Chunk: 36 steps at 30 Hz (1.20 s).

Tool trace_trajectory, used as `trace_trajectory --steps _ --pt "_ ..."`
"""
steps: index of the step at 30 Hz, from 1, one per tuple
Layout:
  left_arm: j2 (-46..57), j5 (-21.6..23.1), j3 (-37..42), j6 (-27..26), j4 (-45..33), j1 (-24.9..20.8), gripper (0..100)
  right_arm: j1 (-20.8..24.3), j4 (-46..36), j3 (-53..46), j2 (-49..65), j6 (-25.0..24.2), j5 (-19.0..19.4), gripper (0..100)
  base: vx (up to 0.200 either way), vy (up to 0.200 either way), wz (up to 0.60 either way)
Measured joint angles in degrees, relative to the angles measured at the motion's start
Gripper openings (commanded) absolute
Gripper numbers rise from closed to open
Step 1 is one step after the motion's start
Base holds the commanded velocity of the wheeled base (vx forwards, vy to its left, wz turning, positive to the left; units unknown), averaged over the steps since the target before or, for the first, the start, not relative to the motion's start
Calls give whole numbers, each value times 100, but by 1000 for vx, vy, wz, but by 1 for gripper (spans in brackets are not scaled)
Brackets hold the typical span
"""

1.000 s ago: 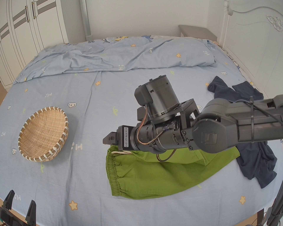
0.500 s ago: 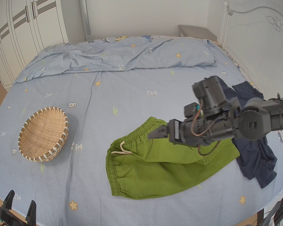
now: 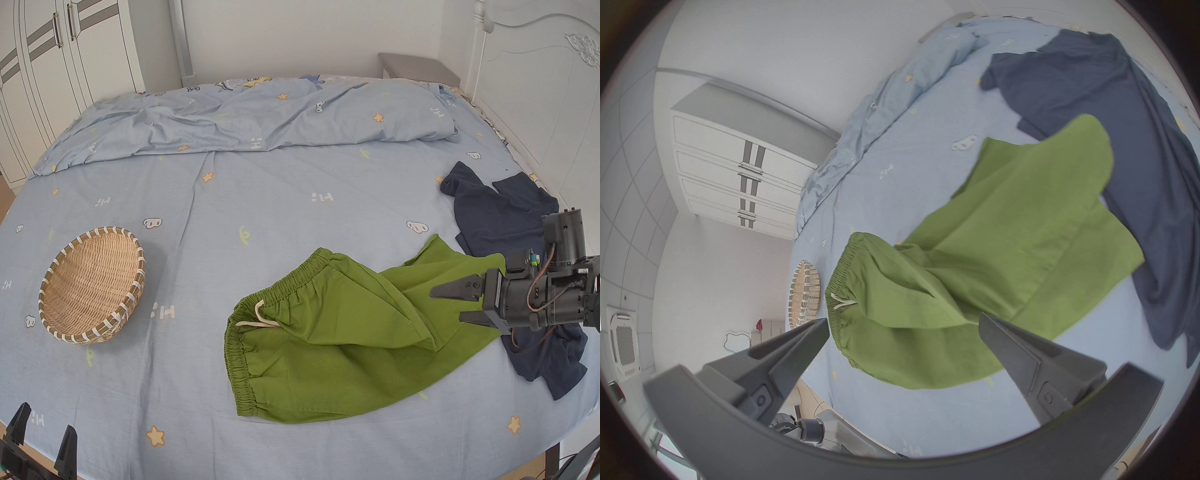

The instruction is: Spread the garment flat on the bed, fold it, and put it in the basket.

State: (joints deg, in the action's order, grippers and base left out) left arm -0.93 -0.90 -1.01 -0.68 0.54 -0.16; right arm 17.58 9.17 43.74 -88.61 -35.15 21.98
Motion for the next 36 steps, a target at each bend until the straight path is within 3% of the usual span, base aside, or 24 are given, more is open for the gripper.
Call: trace_trajectory --steps 5,9,18,27,36 --pt "-30 90 -352 90 -29 -33 100 -193 66 -358 245 -2 82 100 0 0 0" --pt "-361 251 -1172 352 -294 -204 100 -245 199 -527 358 0 235 100 0 0 0" --pt "-2294 1362 -2104 1354 -425 -990 100 -286 714 -835 444 105 328 100 0 0 0" --pt "-4771 2572 -1872 1836 837 -1513 100 -291 1013 -1029 345 246 306 100 0 0 0" --pt "-7341 3201 -1514 1362 2434 -1736 100 -300 1150 -1163 258 393 297 100 0 0 0"
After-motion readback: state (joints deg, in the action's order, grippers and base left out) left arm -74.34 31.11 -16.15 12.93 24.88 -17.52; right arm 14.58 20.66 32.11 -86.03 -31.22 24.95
